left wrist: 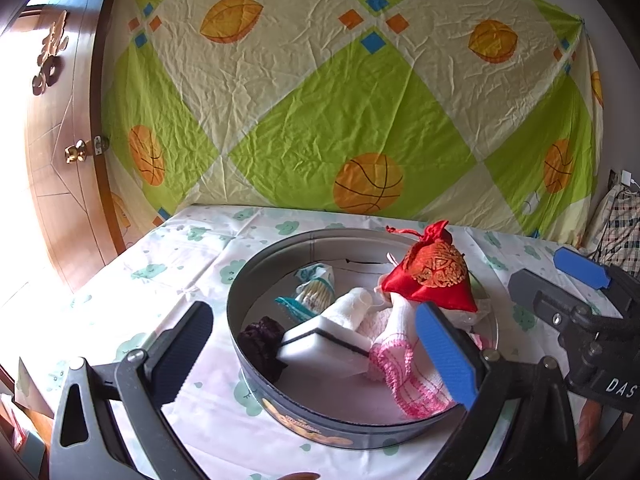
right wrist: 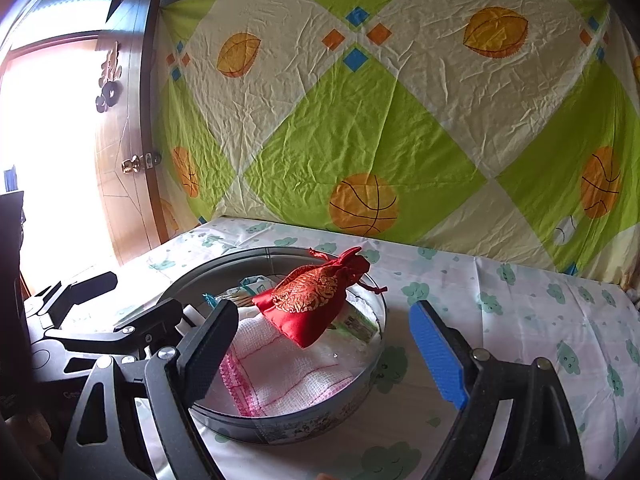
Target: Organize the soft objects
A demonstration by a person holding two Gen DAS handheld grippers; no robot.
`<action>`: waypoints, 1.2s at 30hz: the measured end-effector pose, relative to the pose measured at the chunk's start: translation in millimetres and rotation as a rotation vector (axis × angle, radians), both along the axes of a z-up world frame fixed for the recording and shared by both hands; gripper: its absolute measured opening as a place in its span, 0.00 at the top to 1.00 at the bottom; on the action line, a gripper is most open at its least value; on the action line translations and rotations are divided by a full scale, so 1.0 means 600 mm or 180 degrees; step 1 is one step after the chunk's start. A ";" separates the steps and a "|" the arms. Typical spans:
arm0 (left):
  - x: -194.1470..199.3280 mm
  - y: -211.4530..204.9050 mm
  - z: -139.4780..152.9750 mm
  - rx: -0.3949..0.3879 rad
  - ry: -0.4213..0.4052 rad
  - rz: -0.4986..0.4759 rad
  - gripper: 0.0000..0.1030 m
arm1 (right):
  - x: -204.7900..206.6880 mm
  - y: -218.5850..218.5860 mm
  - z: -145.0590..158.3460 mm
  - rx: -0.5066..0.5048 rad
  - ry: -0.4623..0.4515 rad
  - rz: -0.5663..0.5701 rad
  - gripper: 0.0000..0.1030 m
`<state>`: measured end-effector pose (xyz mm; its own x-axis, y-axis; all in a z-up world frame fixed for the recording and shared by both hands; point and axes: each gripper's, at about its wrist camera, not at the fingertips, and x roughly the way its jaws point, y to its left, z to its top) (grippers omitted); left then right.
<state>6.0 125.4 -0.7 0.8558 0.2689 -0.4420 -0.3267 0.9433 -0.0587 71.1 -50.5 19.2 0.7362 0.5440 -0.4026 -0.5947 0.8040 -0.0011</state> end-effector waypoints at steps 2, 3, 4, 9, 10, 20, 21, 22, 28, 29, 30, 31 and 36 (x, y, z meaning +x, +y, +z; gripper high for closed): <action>-0.002 0.000 -0.002 0.0001 0.0013 0.0005 0.01 | 0.000 0.001 -0.002 0.0001 0.0007 -0.0001 0.13; -0.002 0.001 -0.003 -0.0004 0.0018 0.0006 0.01 | 0.000 0.001 -0.003 0.0001 0.0012 0.0000 0.13; -0.003 0.001 -0.003 -0.0009 0.0022 0.0009 0.01 | 0.000 0.001 -0.003 0.0000 0.0014 0.0002 0.13; -0.001 0.003 -0.004 -0.0016 0.0040 -0.0001 0.01 | -0.002 0.004 -0.006 -0.0006 0.0014 0.0012 0.13; -0.001 0.004 -0.005 -0.0028 0.0045 -0.0008 0.01 | -0.002 0.004 -0.007 -0.0010 0.0015 0.0012 0.13; 0.003 0.008 -0.007 -0.0046 0.0056 -0.0017 0.01 | 0.001 0.007 -0.012 -0.0004 0.0028 0.0004 0.13; 0.003 0.008 -0.007 -0.0047 0.0054 -0.0019 0.01 | 0.000 0.007 -0.012 -0.0004 0.0029 0.0004 0.13; 0.003 0.008 -0.007 -0.0045 0.0055 -0.0017 0.01 | 0.000 0.007 -0.012 -0.0003 0.0029 0.0007 0.13; 0.004 0.009 -0.007 -0.0036 0.0060 -0.0005 0.00 | -0.001 0.009 -0.013 -0.0008 0.0028 0.0015 0.13; 0.003 0.011 -0.008 -0.0035 0.0066 0.0010 0.00 | -0.001 0.009 -0.013 -0.0012 0.0029 0.0013 0.13; 0.002 0.013 -0.009 -0.0043 0.0068 0.0013 0.00 | -0.001 0.010 -0.013 -0.0014 0.0029 0.0012 0.13; 0.003 0.016 -0.009 -0.0049 0.0073 0.0015 0.00 | -0.001 0.009 -0.013 -0.0013 0.0029 0.0008 0.13; 0.002 0.024 -0.012 -0.0054 0.0041 0.0082 0.00 | 0.001 0.012 -0.017 -0.0025 0.0051 0.0005 0.13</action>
